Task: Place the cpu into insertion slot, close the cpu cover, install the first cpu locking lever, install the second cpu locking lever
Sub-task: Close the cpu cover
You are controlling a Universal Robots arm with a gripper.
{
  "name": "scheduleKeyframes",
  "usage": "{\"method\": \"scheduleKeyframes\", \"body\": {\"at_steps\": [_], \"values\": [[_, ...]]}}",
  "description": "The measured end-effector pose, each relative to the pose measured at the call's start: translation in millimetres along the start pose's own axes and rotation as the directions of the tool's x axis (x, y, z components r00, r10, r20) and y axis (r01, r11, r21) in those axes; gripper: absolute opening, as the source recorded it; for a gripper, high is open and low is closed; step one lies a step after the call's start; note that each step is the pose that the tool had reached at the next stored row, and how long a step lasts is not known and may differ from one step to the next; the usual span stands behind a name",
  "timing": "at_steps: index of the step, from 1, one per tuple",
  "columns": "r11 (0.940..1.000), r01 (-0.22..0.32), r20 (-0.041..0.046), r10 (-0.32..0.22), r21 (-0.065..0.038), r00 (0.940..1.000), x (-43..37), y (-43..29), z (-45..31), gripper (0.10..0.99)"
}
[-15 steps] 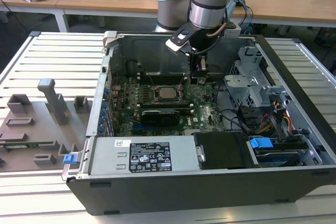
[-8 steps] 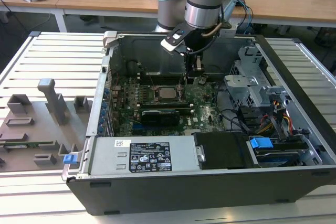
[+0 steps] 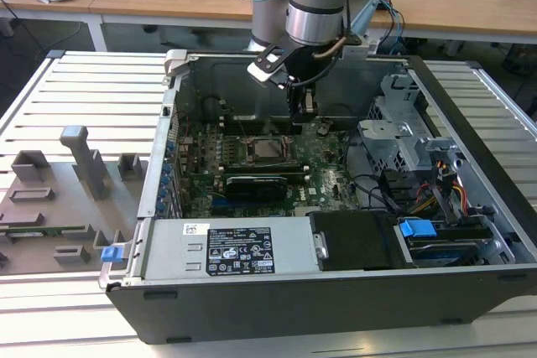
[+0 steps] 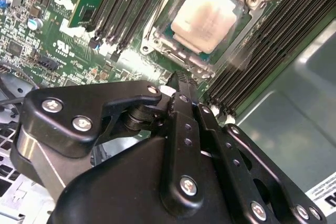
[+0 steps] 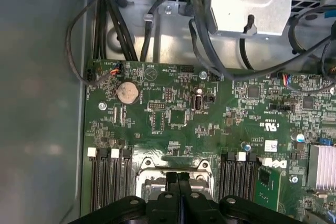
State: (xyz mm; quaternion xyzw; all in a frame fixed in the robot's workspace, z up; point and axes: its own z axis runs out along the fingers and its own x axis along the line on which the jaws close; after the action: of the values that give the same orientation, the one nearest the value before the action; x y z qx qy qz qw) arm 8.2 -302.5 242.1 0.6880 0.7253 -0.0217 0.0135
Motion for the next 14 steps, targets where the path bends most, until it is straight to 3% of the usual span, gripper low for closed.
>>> {"method": "scheduleKeyframes", "body": {"at_steps": [7, 14], "values": [[1.0000, 0.000, 0.0000, 0.000, 0.000, 1.0000, 0.5, -8.3, 0.2, 0.106], [1.0000, 0.000, -0.0001, 0.000, 0.000, 1.0000, 1.2, -21.0, 0.7, 0.106]]}}
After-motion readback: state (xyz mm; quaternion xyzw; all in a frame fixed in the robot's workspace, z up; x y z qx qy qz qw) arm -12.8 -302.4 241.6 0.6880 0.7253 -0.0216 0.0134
